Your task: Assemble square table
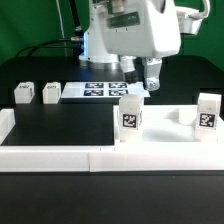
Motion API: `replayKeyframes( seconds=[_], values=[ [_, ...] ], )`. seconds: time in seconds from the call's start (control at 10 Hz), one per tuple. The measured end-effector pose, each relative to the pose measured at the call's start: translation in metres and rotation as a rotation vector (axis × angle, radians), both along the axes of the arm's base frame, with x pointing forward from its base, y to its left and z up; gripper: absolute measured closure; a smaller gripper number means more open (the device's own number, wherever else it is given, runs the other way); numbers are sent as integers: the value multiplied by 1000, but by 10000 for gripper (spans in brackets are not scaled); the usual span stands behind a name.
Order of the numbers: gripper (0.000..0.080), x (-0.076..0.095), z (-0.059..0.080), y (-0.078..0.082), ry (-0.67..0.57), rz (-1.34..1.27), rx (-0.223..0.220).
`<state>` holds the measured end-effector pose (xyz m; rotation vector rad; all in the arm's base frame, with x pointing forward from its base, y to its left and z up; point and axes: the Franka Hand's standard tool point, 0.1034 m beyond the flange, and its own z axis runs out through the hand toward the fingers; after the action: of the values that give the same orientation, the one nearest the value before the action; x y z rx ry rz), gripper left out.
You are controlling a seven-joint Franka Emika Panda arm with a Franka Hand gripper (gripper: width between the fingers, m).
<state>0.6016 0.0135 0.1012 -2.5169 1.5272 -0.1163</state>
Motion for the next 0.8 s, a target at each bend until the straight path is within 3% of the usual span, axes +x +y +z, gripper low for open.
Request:
replayKeyframes(
  seconds=[0.3, 0.4, 0.6, 0.8],
  values=[
    [151, -1, -1, -3, -30, 269, -54],
    [151, -5, -6, -10, -52, 503, -93],
    [151, -14, -9, -3, -17, 822, -122],
    [151, -13, -9, -15, -50, 914, -160]
  ],
)
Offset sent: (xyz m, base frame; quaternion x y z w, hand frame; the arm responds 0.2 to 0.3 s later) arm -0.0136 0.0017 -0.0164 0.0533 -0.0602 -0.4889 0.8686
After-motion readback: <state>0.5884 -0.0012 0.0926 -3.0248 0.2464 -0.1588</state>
